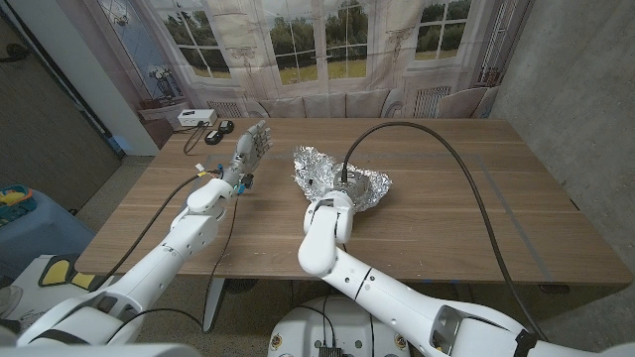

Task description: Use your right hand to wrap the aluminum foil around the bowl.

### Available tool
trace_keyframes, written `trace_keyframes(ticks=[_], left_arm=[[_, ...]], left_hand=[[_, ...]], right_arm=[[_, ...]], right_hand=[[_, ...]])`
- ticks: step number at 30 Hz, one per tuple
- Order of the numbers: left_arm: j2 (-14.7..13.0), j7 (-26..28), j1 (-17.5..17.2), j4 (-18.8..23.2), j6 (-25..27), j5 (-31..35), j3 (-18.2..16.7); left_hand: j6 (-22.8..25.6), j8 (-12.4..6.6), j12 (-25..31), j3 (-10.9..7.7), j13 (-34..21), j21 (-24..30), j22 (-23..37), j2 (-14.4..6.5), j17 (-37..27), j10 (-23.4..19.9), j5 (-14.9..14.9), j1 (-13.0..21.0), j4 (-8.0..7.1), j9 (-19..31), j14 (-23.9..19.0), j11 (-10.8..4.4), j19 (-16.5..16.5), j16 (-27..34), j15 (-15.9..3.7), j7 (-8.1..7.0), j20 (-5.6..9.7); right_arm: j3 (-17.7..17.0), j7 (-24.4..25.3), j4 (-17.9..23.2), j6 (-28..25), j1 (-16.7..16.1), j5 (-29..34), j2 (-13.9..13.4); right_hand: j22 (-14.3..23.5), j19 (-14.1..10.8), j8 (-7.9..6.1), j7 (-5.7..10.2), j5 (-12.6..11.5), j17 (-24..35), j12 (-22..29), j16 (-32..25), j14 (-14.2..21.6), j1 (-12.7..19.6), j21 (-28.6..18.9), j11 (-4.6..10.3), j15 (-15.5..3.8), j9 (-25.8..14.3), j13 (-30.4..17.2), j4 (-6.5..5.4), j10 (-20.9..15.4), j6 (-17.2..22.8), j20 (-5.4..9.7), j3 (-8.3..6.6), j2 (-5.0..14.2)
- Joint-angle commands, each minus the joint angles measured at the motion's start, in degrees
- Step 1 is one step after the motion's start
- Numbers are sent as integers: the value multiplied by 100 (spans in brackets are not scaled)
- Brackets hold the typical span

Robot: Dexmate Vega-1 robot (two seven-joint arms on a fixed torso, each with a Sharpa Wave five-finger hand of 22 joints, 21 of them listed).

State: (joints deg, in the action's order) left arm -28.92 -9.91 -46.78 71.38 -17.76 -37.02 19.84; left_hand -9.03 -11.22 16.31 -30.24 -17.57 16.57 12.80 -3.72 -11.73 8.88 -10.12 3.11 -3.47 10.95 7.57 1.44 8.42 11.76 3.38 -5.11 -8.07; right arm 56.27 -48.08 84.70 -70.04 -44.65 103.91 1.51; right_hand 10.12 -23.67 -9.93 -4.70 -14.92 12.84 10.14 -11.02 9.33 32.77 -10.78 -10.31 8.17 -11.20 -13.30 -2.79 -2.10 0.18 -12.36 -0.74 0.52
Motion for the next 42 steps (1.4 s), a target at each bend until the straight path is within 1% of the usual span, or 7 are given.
trace_keyframes(ticks=[1,15,20,28,34,37,42], left_arm=[[40,-96,71,-99,-55,-17,22],[47,-166,103,-140,-97,-11,38],[42,-147,87,-129,-117,-8,25],[21,-163,75,-105,-105,-14,24],[11,-163,76,-84,-99,3,34],[7,-150,79,-66,-90,18,42],[4,-158,89,-55,-72,20,51]], left_hand=[[-52,1,-15,-37,0,-18,-2,-47,6,39,-37,8,2,-1,41,13,73,-24,1,-21,-5],[-54,-3,-24,-34,2,-21,-3,-25,7,43,-28,18,23,-1,56,18,84,-24,-3,-32,4],[-54,-4,-24,-28,3,-22,-4,-5,7,40,-25,23,36,-2,59,7,85,-24,-9,-42,11],[-69,-3,-30,-18,4,-22,-7,45,11,44,-19,48,79,-2,51,-16,84,-18,-18,-52,-7],[-72,-5,-33,-15,5,-23,-9,68,13,45,-17,66,105,-2,50,-20,83,-17,-12,-58,-12],[-73,-5,-34,-14,5,-24,-9,77,14,47,-17,73,115,-3,48,-16,85,-15,-18,-65,-15],[-73,-7,-37,-11,5,-26,-10,93,15,50,-16,84,132,-3,46,-15,89,-14,-15,-74,-18]], right_arm=[[-186,-275,-615,207,71,326,344],[78,1199,-891,-132,129,-620,285],[220,1191,-939,-202,385,-1334,135],[579,984,-665,-207,908,-2857,-385],[852,1622,-425,-454,1150,-3972,-693],[1043,2071,-332,-637,1255,-4435,-796],[1528,2488,-240,-966,1616,-5230,-979]], right_hand=[[7,345,-7,49,-99,-17,16,44,-489,258,54,-71,126,-14,11,118,564,-676,-5,38,-39],[8,1199,-29,217,-419,-4,18,-7,-1601,982,4,-163,234,-36,23,477,2207,-2422,9,135,-10],[9,1119,-43,252,-455,-17,62,-42,-1581,1072,-39,-210,301,-39,28,527,2240,-2554,11,162,-33],[-5,1078,-31,-42,-505,-95,84,-16,-1669,1089,-33,-229,400,-39,88,536,2330,-2871,-13,270,-69],[-3,1097,-33,36,-554,-151,113,-73,-1530,1245,-26,-226,355,-40,139,583,2301,-3244,-10,264,58],[32,558,-122,162,-602,-184,108,-199,-990,1559,-198,-219,244,-39,164,725,2473,-3323,8,307,102],[56,-597,-171,222,-673,-54,153,-494,172,1894,-502,-211,-455,-34,167,811,2604,-3265,129,397,252]])
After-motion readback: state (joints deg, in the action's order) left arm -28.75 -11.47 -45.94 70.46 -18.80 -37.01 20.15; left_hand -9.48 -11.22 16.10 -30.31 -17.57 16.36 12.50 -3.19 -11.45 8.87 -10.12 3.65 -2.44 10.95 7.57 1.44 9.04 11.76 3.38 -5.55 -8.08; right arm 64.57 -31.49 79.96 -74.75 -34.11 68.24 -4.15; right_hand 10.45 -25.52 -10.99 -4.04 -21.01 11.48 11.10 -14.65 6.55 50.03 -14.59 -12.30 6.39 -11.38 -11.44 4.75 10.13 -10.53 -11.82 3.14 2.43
